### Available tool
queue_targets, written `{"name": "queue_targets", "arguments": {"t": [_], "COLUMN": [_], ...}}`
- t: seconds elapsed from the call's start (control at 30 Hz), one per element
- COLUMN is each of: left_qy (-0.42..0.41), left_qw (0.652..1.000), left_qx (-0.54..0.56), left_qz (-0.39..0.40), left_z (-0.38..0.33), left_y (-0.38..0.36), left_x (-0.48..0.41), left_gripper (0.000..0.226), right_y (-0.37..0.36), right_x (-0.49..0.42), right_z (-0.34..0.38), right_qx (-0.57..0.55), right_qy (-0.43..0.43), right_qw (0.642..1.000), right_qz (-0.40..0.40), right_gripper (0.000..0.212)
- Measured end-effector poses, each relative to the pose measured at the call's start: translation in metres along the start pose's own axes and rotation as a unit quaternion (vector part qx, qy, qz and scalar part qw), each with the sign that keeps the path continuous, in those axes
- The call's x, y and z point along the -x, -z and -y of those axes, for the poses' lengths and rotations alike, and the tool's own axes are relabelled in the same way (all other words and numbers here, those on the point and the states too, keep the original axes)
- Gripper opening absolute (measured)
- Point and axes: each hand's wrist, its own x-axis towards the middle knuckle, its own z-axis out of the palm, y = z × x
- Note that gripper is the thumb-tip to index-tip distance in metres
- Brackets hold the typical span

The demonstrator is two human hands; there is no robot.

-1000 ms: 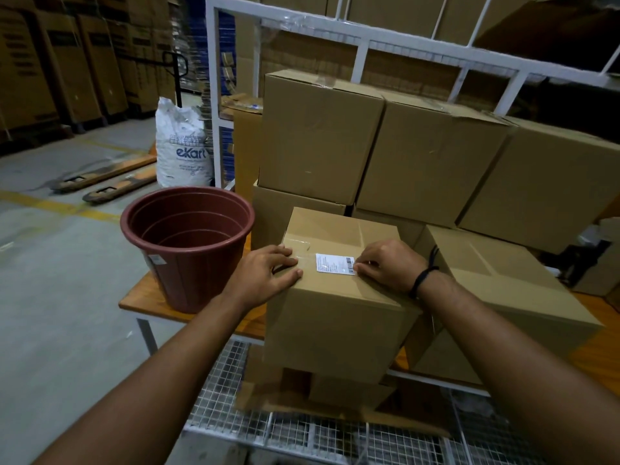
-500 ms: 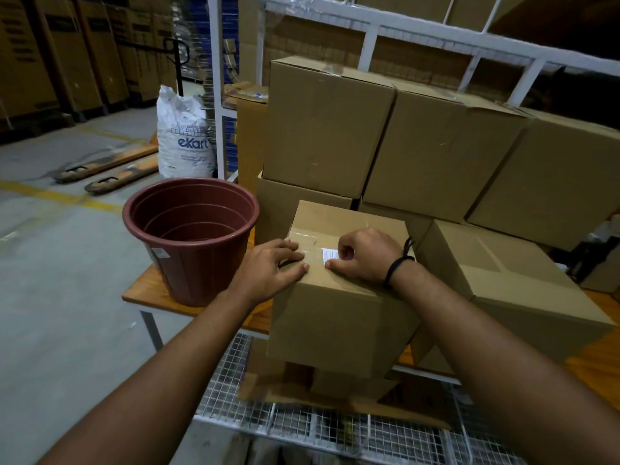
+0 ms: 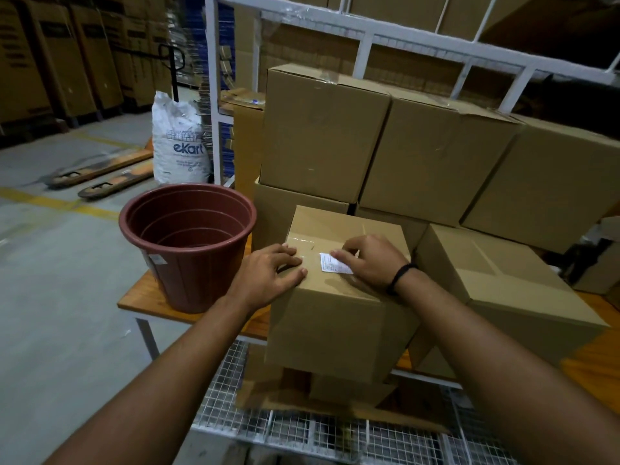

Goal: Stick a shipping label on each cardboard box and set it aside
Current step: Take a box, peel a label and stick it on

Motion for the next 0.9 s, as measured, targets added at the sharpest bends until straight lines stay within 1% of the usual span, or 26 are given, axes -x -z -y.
{"name": "queue_targets", "arguments": {"t": [0.1,0.17,0.2,0.3,0.37,0.43,0.53,0.9], "left_qy": [0.002,0.004,0.005,0.007,0.008,0.008,0.006,0.004], "left_qw": [1.000,1.000,1.000,1.000,1.000,1.000,1.000,1.000], "left_qx": [0.006,0.007,0.006,0.005,0.007,0.008,0.004,0.002], "left_qz": [-0.002,-0.003,-0.005,-0.003,0.000,-0.001,-0.004,-0.014], "left_z": [0.001,0.002,0.001,0.001,0.002,0.002,0.002,0.000], "left_y": [-0.001,-0.001,-0.002,-0.002,-0.002,-0.002,-0.003,-0.003], "left_x": [0.001,0.001,0.001,0.000,0.000,0.001,0.002,0.002], "left_gripper": [0.040,0.040,0.041,0.047,0.053,0.055,0.050,0.034], "right_y": [0.005,0.010,0.012,0.017,0.020,0.020,0.020,0.019], "right_x": [0.003,0.004,0.002,-0.004,-0.006,-0.008,-0.011,-0.018], "right_z": [-0.027,-0.038,-0.042,-0.043,-0.041,-0.040,-0.036,-0.032], "right_qx": [-0.115,-0.200,-0.201,-0.148,-0.163,-0.147,-0.116,-0.099], "right_qy": [-0.065,-0.104,-0.108,-0.117,-0.121,-0.112,-0.110,-0.119], "right_qw": [0.991,0.974,0.973,0.977,0.971,0.972,0.974,0.971], "right_qz": [-0.026,0.015,0.041,0.104,0.129,0.148,0.159,0.184], "right_gripper": [0.015,0.020,0.025,0.034,0.037,0.038,0.037,0.038]}}
